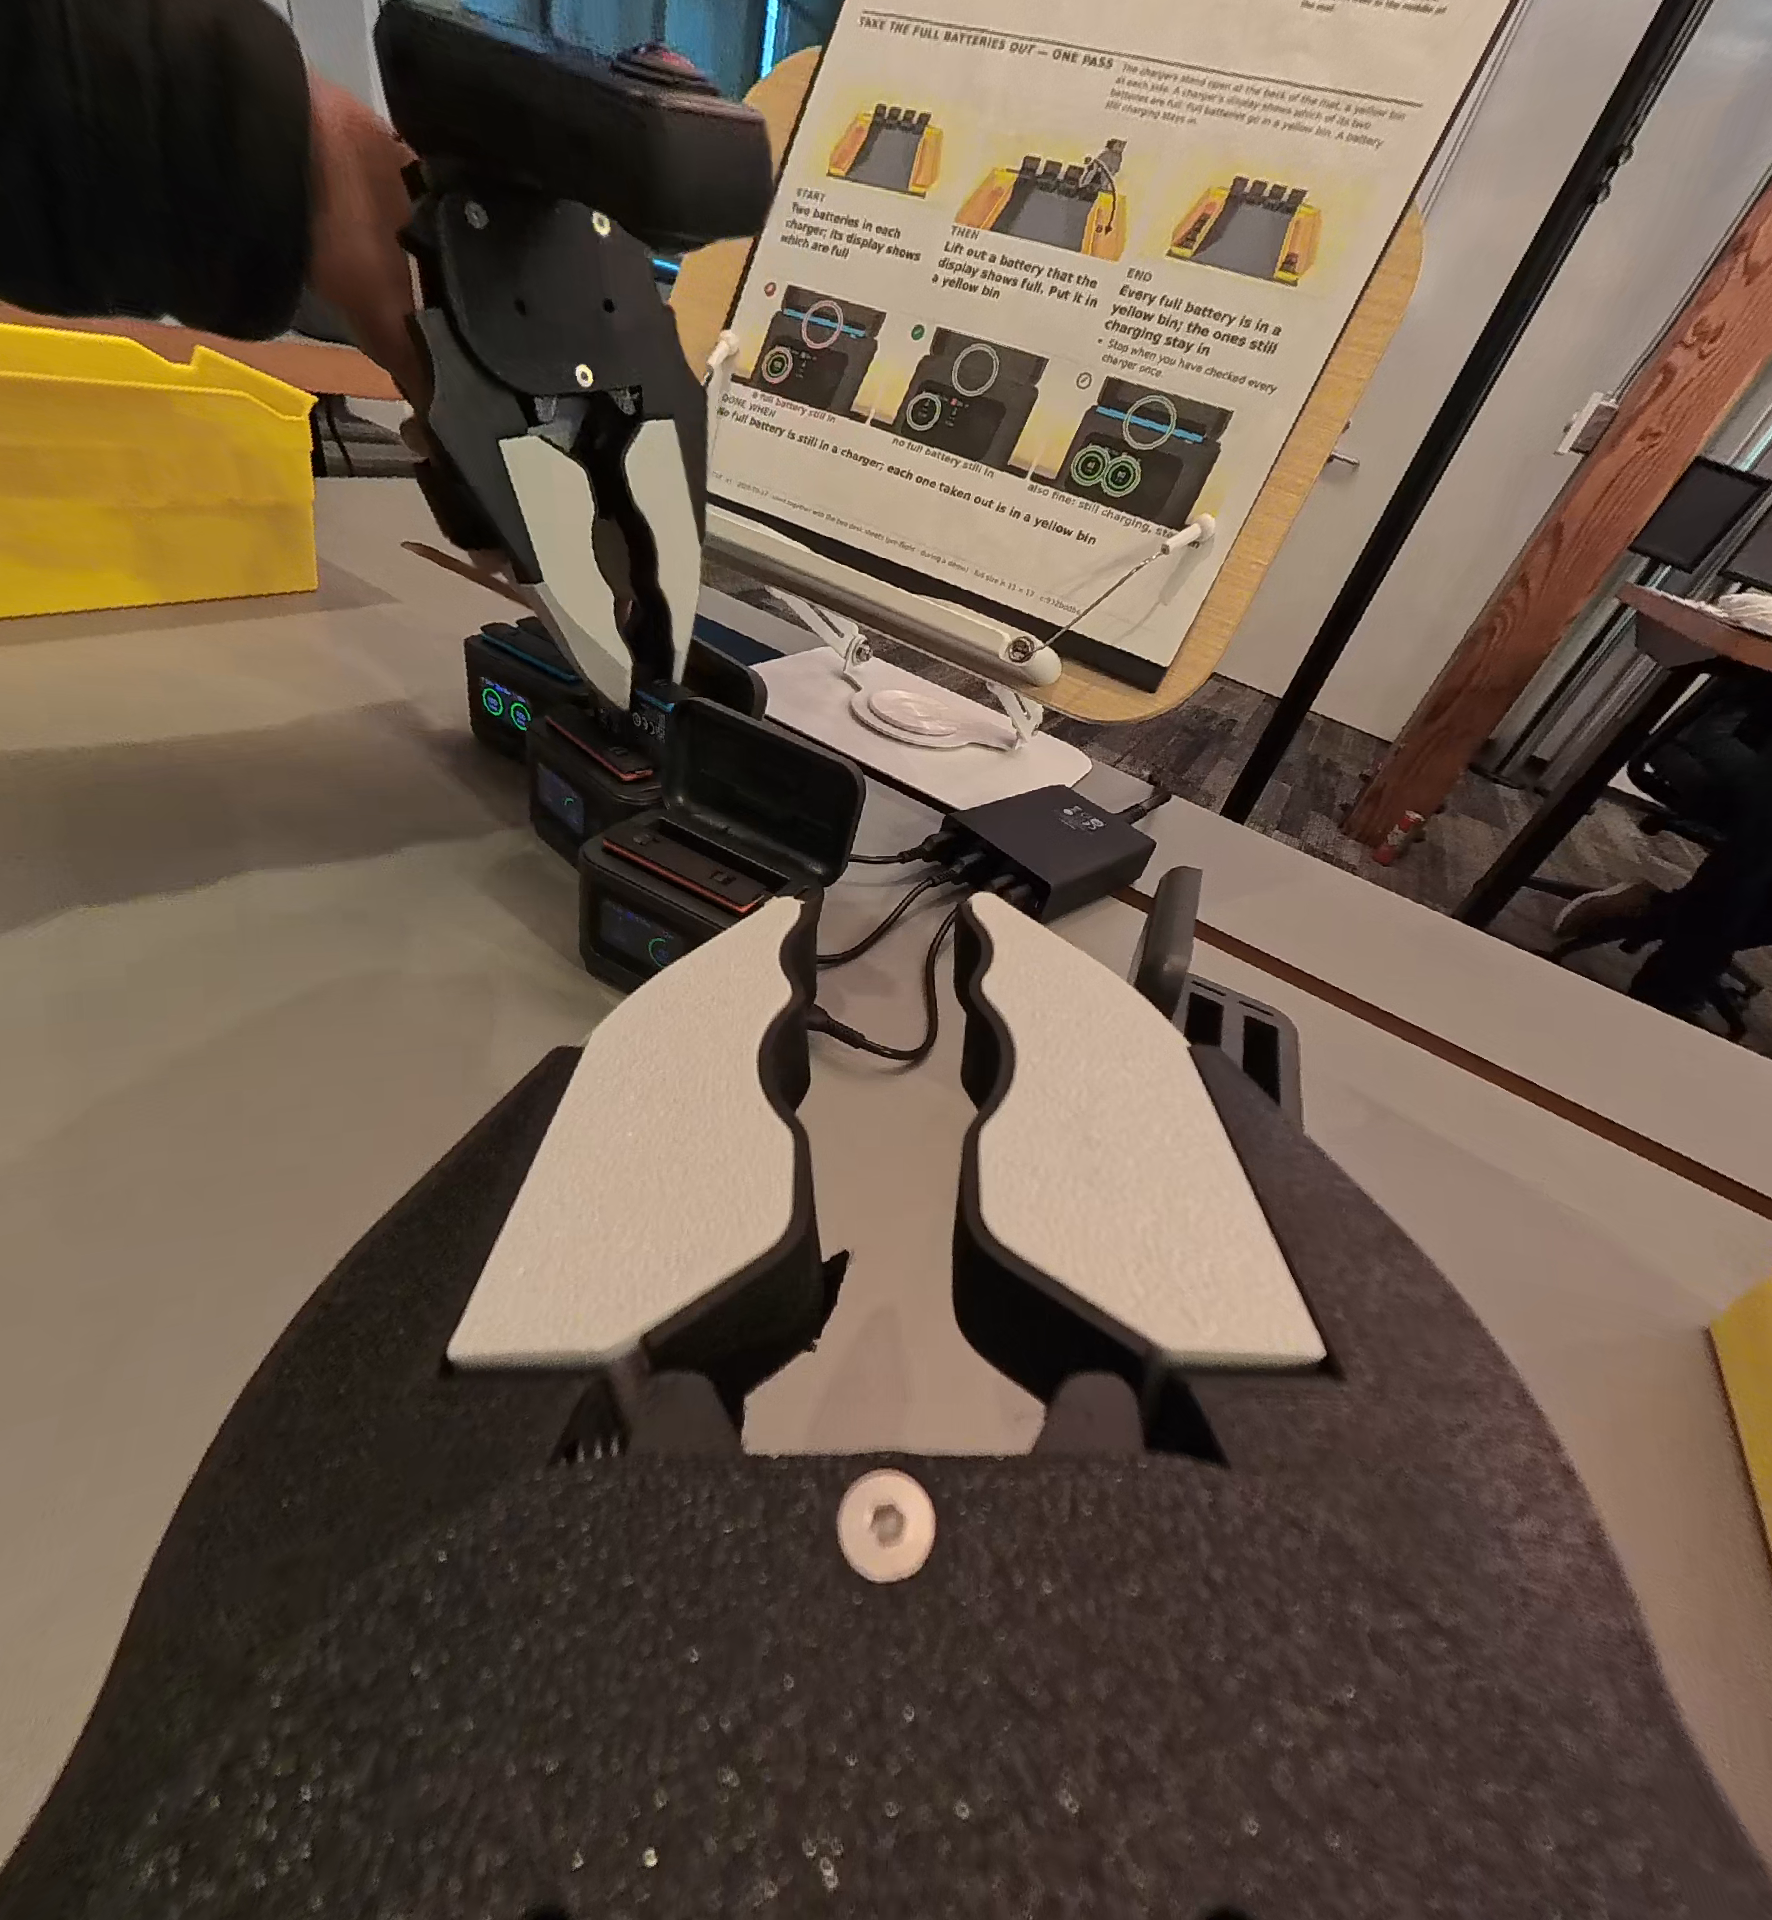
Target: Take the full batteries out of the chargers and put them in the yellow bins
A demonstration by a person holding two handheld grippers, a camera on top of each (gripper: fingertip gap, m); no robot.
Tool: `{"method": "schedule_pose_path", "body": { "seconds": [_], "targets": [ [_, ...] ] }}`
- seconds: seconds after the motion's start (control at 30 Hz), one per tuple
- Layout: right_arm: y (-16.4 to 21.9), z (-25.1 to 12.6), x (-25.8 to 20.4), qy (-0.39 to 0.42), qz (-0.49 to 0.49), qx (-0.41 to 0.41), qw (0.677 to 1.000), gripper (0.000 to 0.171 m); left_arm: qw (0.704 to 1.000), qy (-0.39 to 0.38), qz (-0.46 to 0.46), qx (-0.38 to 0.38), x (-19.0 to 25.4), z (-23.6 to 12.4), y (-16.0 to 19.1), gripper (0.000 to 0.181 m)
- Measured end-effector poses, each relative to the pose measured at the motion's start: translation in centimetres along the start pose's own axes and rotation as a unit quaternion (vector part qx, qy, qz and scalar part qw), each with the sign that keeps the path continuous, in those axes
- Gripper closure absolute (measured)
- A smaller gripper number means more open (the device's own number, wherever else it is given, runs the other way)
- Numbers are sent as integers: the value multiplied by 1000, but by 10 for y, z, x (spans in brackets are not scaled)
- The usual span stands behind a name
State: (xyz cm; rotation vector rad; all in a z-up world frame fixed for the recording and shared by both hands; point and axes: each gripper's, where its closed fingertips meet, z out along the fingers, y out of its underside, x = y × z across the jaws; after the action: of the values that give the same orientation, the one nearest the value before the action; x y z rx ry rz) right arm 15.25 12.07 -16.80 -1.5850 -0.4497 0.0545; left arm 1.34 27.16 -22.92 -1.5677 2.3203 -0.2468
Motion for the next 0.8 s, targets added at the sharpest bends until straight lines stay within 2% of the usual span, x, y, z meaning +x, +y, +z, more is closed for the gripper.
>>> {"method": "schedule_pose_path", "body": {
  "seconds": [0.5,0.67,0.8],
  "targets": [
    [1,0,0,-3,1,-2,1000,146,1000,-4,11,-7,3,9,0,166],
    [1,0,-1,-3,0,-2,1000,146,1000,-9,11,-22,3,6,2,157],
    [1,0,-1,-4,0,-2,1000,146,999,-14,13,-32,4,5,4,157]
  ]
}}
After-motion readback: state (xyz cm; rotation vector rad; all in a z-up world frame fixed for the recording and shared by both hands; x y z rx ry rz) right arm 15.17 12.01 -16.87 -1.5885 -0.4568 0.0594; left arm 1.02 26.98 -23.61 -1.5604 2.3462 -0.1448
